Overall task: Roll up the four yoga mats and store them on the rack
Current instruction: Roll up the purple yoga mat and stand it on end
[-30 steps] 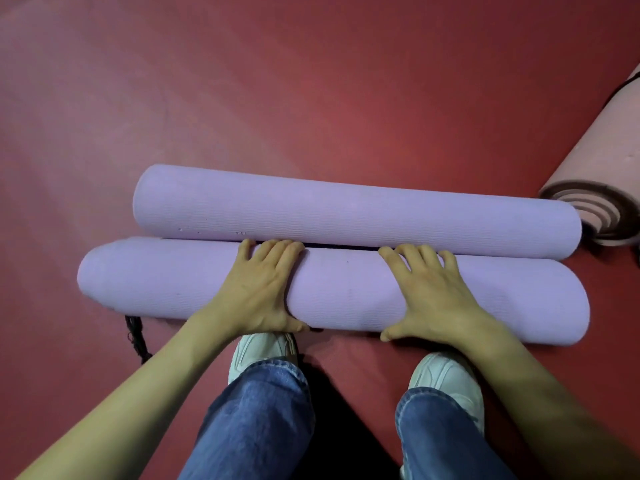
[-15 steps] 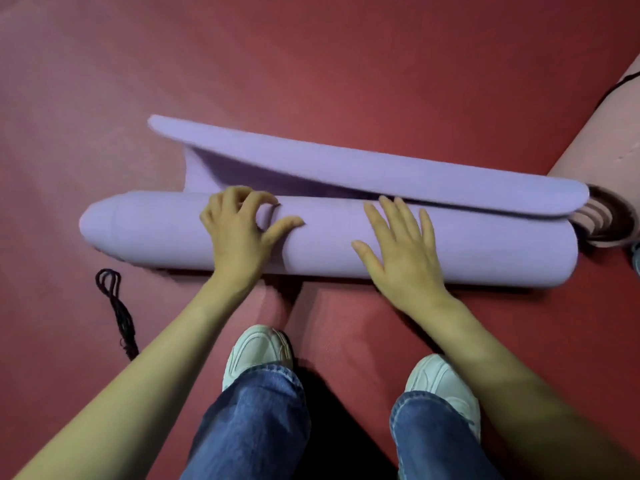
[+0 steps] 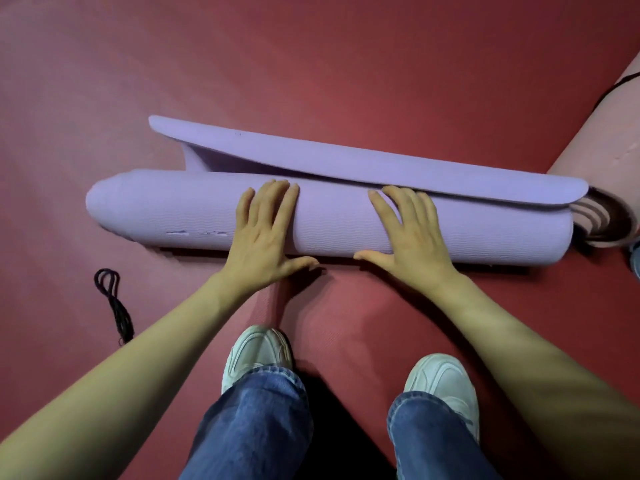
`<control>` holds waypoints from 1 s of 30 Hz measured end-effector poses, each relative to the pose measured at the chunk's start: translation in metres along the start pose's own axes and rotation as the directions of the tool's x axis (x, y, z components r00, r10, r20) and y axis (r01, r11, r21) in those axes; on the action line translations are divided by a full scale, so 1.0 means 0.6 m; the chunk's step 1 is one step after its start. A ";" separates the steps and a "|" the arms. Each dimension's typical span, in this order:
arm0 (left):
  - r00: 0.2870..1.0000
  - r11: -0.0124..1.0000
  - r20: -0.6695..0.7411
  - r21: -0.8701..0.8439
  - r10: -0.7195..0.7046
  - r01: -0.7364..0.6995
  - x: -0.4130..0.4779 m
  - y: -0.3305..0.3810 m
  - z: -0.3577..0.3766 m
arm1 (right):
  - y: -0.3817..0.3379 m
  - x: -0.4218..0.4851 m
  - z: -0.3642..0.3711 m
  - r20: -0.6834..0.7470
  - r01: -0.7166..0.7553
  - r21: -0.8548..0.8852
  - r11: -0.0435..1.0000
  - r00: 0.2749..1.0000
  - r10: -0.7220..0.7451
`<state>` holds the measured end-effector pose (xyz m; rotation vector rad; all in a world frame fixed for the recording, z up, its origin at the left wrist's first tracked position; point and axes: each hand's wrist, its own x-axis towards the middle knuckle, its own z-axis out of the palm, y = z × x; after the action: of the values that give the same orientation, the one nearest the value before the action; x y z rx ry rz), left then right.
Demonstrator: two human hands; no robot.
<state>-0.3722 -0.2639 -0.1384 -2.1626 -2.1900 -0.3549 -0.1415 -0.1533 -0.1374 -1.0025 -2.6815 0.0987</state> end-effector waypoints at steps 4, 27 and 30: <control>0.995 0.995 0.094 0.100 0.016 -0.025 0.036 -0.014 -0.005 | -0.020 -0.005 0.007 -0.022 -0.097 -0.091 0.991 0.995 0.095; 0.988 0.996 0.156 0.090 0.002 -0.016 -0.014 -0.008 -0.051 | -0.062 -0.016 -0.013 0.123 0.009 -0.227 0.974 0.992 0.019; 0.987 0.998 0.160 0.060 -0.011 0.001 -0.066 0.008 -0.061 | -0.090 -0.054 -0.026 0.166 0.018 -0.191 0.981 0.986 0.014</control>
<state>-0.3713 -0.3097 -0.1099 -2.2251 -2.2557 -0.1174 -0.1479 -0.2157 -0.1212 -1.0915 -2.8889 -0.0827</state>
